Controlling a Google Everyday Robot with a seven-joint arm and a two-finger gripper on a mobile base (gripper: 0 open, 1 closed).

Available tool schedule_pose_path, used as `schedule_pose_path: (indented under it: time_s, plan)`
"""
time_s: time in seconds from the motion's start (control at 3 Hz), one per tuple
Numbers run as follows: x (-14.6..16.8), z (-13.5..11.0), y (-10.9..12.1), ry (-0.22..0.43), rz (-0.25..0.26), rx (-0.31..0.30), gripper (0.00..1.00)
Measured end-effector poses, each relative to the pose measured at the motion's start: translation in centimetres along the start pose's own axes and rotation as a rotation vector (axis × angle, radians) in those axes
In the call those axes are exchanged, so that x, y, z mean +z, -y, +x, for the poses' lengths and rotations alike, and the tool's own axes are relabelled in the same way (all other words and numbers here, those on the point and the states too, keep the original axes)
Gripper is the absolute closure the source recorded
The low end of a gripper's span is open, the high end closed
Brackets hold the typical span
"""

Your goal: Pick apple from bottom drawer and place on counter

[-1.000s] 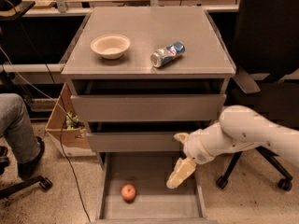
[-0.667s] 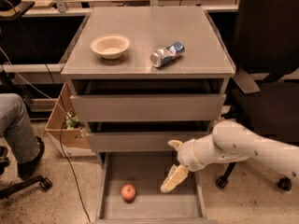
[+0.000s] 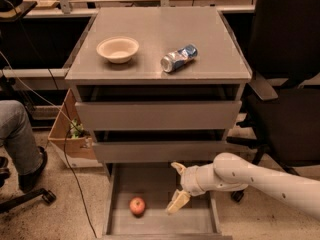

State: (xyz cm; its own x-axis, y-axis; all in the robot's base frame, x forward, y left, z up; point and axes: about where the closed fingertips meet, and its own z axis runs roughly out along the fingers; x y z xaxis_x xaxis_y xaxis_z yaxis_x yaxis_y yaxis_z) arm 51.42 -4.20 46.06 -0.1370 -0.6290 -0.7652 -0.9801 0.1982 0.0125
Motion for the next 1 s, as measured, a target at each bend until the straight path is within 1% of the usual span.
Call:
schedule_pose_path:
  time_s: [0.33, 0.67, 1.0]
  plan:
    - [5.8, 4.1, -0.3, -0.017, 0.002, 0.0, 0.0]
    - [6.5, 4.3, -0.2, -0.013, 0.001, 0.003, 0.0]
    - [10.0, 5.6, 0.8, 0.014, -0.001, 0.019, 0.0]
